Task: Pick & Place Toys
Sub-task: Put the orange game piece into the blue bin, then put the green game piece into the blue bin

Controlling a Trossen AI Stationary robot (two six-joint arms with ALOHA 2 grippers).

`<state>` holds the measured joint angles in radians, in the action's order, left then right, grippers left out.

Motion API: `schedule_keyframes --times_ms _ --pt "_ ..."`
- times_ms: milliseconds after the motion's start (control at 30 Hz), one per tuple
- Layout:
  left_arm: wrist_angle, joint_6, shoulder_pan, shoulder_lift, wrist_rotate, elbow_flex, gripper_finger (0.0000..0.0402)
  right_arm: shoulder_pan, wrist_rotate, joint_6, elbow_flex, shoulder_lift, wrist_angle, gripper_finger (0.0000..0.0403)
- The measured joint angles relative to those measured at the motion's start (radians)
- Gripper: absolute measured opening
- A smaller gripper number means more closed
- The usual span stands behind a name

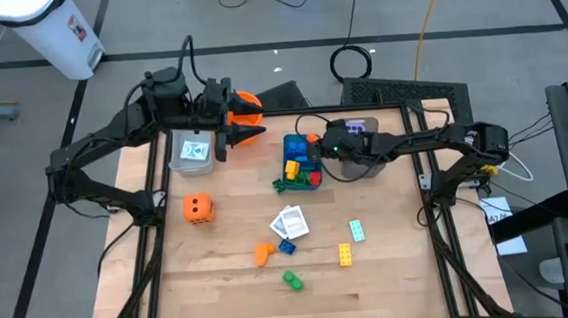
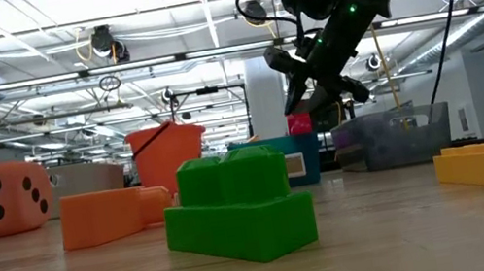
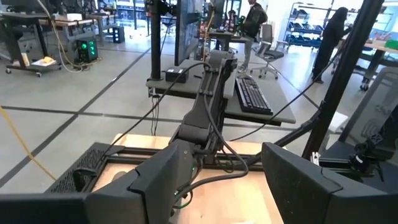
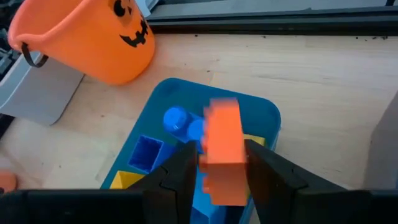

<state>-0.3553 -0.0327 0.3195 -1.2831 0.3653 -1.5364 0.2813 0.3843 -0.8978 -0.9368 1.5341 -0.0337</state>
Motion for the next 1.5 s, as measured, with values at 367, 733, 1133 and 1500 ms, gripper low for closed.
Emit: schedule_keyframes --times_ms 367,733,1133,1500 --pt "0.003 -0.034 -0.003 0.000 0.034 0.000 0.0237 0.014 -0.076 0.075 0.000 -0.009 0.145 0.0149" --pt "0.018 -0.155 -0.060 0.009 0.171 0.000 0.0237 0.012 -0.250 0.172 0.000 -0.011 0.785 0.0144" --pt "-0.010 -0.204 -0.209 0.008 0.179 0.000 0.0237 0.011 -0.256 0.107 0.000 -0.011 1.006 0.0144" --pt "-0.047 -0.231 -0.344 0.008 -0.063 0.000 0.0237 0.011 -0.256 0.099 0.000 -0.010 0.963 0.0145"
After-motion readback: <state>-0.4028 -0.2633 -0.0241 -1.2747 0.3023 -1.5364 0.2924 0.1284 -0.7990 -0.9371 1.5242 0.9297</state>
